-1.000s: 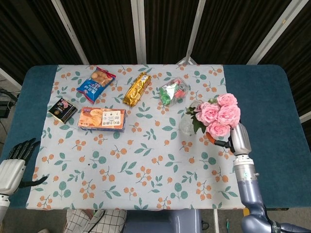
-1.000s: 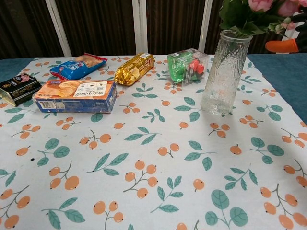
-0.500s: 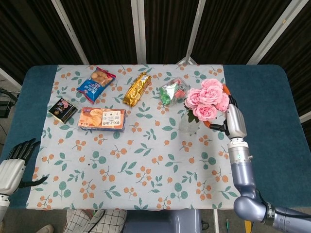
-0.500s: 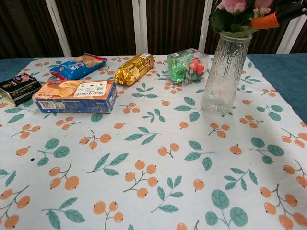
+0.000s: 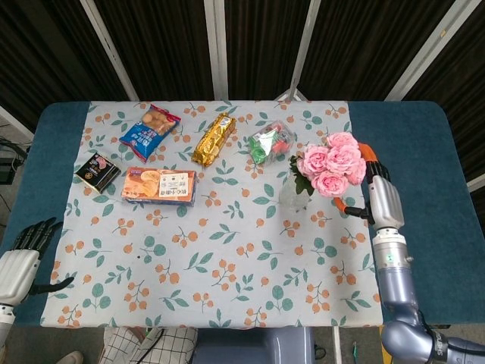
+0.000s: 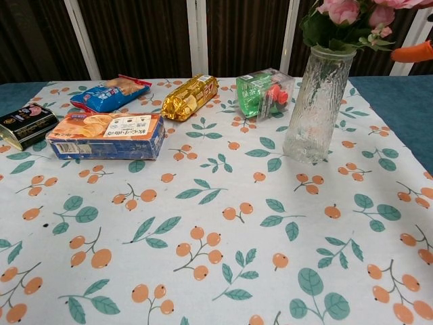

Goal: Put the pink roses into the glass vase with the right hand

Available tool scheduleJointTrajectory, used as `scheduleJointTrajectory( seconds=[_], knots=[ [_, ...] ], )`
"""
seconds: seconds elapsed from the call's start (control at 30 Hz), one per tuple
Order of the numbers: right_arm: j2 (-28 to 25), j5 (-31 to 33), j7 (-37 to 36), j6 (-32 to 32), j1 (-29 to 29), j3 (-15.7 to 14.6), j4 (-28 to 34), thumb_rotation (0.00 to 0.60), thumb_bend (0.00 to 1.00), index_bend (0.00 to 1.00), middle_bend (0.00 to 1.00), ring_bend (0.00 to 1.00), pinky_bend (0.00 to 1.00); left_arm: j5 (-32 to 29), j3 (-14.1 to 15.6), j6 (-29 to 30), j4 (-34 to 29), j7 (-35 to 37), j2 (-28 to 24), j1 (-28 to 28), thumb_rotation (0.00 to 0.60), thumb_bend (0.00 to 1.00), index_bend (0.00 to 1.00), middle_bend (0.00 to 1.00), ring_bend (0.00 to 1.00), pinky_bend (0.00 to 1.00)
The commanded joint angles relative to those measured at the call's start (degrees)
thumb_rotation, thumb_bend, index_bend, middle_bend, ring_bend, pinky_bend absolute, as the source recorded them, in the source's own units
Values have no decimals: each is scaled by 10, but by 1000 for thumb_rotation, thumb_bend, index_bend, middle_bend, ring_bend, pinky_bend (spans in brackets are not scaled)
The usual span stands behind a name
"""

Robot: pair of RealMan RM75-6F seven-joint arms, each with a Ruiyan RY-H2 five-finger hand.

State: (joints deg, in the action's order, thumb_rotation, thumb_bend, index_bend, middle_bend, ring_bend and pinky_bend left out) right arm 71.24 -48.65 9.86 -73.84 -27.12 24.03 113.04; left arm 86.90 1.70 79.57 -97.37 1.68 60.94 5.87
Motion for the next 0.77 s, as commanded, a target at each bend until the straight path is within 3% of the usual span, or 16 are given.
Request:
scheduleJointTrajectory(
  seconds=[0.03,0.23,0.6,0.77],
  knots=[
    [-29,-31,13,-11,23,-28,13,600,313,0,0,0,0,0,0,1,0,-1,0,-1,600,0,0,0,0,0],
    [-71,-106,33,-37,70,-94,4,600,313,0,0,0,0,4,0,6,2,-6,1,-2,600,0,0,0,0,0],
    [-87,-364,71,-182,192,-250,-126,600,313,0,0,0,0,25,-8,46,33,-30,15,-9,600,0,0,0,0,0],
    [-77,-397,72,-206,217,-270,-159,600,313,0,0,0,0,30,-11,60,44,-36,21,-13,600,0,0,0,0,0]
  ],
)
